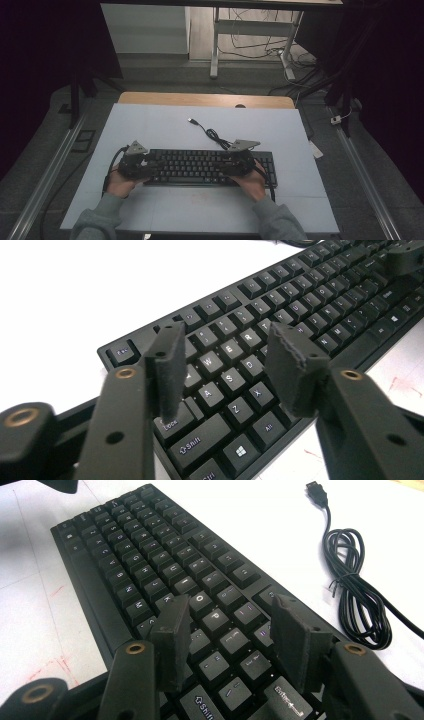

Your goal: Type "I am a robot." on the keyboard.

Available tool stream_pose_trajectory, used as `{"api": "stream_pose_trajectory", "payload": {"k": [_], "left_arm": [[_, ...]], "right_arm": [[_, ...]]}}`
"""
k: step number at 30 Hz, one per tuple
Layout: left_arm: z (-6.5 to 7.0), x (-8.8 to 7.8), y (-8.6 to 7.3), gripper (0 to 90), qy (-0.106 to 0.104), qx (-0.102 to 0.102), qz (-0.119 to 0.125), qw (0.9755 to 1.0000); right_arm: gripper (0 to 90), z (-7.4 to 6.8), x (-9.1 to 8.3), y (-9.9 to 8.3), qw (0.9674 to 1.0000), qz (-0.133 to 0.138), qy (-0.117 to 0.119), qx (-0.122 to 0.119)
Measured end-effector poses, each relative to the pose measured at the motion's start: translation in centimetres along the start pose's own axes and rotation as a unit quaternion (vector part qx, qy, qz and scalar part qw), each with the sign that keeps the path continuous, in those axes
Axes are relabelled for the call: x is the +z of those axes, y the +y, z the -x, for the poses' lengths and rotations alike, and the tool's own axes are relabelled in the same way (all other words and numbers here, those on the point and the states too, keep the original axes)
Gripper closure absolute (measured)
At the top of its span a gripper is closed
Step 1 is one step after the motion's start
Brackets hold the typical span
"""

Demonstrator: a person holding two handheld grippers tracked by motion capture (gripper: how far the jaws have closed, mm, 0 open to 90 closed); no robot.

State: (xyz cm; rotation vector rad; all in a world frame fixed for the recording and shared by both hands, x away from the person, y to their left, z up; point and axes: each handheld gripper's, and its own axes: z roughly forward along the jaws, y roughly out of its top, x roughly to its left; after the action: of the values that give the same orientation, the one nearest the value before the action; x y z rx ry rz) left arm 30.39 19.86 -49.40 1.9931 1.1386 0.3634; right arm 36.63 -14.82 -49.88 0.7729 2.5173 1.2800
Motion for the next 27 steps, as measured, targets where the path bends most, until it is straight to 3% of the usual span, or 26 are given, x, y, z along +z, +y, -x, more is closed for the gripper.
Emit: {"api": "stream_pose_trajectory", "payload": {"k": [11,27], "left_arm": [[0.10,0.10,-0.01,43.2,0.002,0.001,-0.006,1.0000],[0.09,0.29,-0.04,42.5,0.003,0.001,-0.012,0.9999]], "right_arm": [[50.6,0.03,0.03,-0.02,1.0000,-0.001,-0.001,-0.001],[50.8,-0.32,0.23,0.06,0.9999,0.002,0.010,-0.001]]}}
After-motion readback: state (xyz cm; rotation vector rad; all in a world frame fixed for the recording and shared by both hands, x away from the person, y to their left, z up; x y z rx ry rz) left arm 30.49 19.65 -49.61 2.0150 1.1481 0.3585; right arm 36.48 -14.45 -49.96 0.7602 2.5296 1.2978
